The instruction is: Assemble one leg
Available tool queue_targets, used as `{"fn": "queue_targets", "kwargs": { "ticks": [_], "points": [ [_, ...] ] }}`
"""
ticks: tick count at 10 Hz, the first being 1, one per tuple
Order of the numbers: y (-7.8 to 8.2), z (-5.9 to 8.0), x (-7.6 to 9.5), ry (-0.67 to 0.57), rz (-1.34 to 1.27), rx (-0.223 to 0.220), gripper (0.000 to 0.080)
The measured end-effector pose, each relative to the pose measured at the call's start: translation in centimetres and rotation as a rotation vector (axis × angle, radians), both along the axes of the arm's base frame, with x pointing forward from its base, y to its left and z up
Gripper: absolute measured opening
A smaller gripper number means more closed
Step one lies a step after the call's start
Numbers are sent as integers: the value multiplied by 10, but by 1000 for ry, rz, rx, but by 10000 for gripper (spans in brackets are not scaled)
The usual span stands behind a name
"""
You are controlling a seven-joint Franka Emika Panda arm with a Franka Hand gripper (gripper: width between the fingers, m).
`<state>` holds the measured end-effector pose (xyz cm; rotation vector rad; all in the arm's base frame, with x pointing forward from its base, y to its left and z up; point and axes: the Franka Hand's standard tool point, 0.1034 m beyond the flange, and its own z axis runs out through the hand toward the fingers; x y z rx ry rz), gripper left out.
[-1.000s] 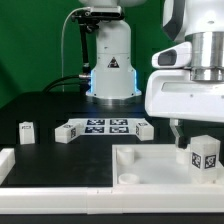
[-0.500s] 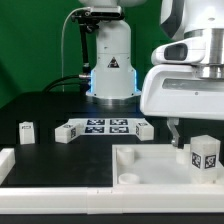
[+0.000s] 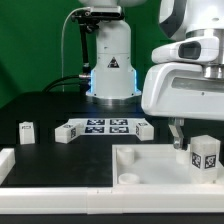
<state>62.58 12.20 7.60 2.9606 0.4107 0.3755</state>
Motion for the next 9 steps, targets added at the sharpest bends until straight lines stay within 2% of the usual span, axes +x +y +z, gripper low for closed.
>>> {"fn": "queue_targets", "kwargs": {
  "ticks": [1,2,3,4,7,9],
  "points": [
    [0,0,0,0,0,0,554],
    [0,0,0,0,0,0,419],
    [0,0,0,0,0,0,419],
    [0,0,0,0,0,0,304],
    [0,-1,0,-7,-77,22,298],
    [2,-1,2,-46,-336,92,296]
  ]
}}
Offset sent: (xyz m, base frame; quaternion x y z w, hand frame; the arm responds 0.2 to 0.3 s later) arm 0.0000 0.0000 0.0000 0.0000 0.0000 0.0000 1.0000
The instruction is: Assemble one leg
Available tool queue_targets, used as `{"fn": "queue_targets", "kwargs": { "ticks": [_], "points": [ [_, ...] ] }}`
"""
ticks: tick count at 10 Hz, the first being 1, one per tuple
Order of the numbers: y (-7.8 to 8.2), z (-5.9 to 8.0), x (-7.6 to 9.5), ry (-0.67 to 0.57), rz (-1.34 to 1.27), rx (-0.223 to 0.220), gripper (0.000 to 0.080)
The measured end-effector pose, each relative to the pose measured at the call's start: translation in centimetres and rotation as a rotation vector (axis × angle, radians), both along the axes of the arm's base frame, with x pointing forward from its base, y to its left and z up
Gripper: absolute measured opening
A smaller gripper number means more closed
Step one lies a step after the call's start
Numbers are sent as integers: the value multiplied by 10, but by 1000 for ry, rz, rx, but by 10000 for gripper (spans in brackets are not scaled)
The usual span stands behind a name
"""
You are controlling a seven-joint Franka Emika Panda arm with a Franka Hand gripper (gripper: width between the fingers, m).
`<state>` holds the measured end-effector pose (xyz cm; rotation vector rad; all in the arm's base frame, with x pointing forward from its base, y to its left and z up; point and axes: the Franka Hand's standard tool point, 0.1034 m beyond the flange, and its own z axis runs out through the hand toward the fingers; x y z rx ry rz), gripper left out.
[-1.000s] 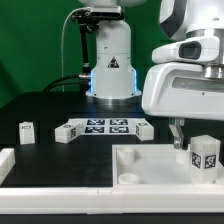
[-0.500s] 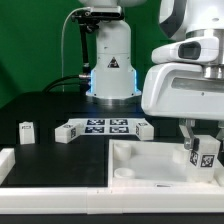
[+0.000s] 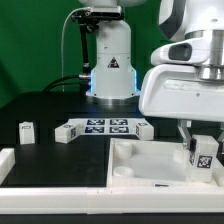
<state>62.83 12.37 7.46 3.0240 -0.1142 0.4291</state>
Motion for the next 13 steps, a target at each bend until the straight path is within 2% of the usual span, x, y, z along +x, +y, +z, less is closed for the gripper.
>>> {"fn": "queue_targets", "kwargs": {
  "ticks": [2,4,6,9,11,13],
  "points": [
    [3,-1,-2,-48,-291,56,295],
    [3,-1,-5,-103,-553,79,295],
    [0,-1,-6,-157,-801,131,295],
    [-5,0,-7,-182,-1061,210,295],
    [-4,0,-7,-185,-1110,227,297],
    [-4,0,-7,-179,-1073,216,598]
  ]
}}
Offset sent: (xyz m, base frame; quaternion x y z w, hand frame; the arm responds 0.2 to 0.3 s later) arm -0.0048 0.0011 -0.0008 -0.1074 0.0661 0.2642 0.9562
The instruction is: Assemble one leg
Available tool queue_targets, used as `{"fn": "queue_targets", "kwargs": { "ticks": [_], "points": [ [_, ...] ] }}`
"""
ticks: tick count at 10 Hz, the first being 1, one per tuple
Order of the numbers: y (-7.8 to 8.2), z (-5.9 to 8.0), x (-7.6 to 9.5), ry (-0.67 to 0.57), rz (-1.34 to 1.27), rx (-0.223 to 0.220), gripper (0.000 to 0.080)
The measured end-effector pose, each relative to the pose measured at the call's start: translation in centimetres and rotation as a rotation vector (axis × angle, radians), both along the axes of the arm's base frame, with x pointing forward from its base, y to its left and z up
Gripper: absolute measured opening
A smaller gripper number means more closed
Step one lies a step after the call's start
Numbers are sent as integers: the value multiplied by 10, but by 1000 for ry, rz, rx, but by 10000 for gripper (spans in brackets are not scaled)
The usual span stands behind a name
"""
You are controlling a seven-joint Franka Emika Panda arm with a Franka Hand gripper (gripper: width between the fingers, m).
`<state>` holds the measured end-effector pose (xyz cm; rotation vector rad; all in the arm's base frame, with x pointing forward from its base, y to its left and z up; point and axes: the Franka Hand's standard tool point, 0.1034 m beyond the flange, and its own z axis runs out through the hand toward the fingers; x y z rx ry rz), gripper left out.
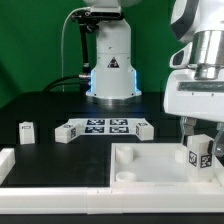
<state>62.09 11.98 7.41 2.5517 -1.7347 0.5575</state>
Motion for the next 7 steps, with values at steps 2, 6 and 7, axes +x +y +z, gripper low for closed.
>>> {"fn": "queue_targets", "kwargs": {
  "ticks": [2,6,7],
  "points": [
    [-6,5,7,-2,248,-75,638],
    [-2,5,8,60,675,-225,649],
    [-1,5,8,72,732,-246,649]
  ]
}}
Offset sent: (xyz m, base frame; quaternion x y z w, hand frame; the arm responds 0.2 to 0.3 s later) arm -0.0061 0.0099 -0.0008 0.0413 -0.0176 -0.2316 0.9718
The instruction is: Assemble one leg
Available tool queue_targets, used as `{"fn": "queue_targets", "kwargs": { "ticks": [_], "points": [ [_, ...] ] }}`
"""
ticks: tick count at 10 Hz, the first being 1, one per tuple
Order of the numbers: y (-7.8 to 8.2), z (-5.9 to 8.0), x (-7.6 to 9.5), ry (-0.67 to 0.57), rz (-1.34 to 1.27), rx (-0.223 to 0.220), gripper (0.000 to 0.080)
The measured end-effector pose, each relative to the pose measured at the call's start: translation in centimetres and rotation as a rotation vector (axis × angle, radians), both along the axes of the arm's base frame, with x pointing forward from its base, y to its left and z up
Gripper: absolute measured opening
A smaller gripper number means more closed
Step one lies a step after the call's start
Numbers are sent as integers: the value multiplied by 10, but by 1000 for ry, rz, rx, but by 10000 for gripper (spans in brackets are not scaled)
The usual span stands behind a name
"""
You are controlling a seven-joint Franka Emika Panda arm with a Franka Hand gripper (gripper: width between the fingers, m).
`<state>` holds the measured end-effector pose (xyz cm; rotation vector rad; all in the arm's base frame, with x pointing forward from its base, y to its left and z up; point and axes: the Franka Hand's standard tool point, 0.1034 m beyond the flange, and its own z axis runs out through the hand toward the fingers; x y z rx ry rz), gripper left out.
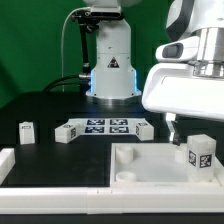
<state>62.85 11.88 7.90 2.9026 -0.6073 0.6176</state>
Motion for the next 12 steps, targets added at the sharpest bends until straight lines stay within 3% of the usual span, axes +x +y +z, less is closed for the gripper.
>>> {"fn": "queue_targets", "kwargs": {
  "ticks": [2,6,8,12],
  "points": [
    [1,-1,-1,37,185,-82,649],
    [-4,-2,-2,90,172,-82,649],
    [-13,3,0,201,137,-73,649],
    [-6,9,2,178,153,-64,649]
  ]
}}
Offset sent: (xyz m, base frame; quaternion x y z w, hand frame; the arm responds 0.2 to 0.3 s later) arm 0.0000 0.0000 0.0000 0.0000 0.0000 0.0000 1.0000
